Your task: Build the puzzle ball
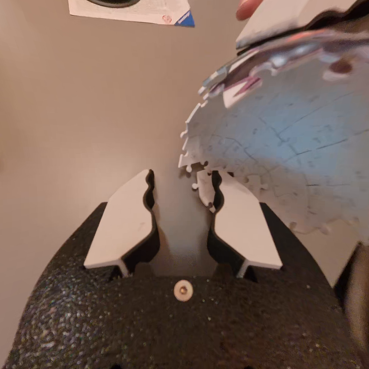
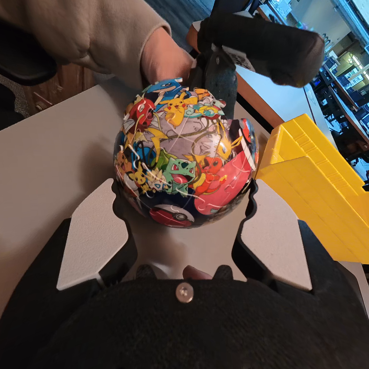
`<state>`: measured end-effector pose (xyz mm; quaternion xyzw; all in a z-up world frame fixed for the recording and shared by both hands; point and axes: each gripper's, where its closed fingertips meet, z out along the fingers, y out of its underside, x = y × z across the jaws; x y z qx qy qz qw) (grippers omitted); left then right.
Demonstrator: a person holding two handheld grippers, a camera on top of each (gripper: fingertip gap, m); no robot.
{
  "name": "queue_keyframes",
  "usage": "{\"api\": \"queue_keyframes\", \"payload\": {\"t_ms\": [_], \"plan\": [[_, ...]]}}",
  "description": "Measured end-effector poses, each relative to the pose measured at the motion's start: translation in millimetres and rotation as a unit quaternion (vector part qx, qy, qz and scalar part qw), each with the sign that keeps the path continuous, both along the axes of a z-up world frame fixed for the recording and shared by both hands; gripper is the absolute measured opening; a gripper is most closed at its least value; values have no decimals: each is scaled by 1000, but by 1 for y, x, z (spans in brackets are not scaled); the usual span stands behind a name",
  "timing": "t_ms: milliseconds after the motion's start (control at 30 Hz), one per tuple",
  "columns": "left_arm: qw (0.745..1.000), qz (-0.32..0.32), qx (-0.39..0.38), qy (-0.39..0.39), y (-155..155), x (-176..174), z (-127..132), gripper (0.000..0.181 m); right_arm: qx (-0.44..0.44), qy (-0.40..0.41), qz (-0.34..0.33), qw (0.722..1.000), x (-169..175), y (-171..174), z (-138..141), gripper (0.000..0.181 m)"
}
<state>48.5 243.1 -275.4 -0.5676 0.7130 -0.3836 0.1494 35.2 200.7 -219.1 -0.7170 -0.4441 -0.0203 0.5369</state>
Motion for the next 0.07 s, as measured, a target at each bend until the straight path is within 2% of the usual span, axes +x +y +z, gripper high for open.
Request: {"api": "queue_keyframes", "payload": {"t_ms": [33,67], "plan": [[1000,-5,29,7,2,1,-4,59,0,-1,0,1000,0,0,0,122],[998,-13,55,11,3,2,-7,58,-1,-2,-1,1000,0,0,0,122]]}}
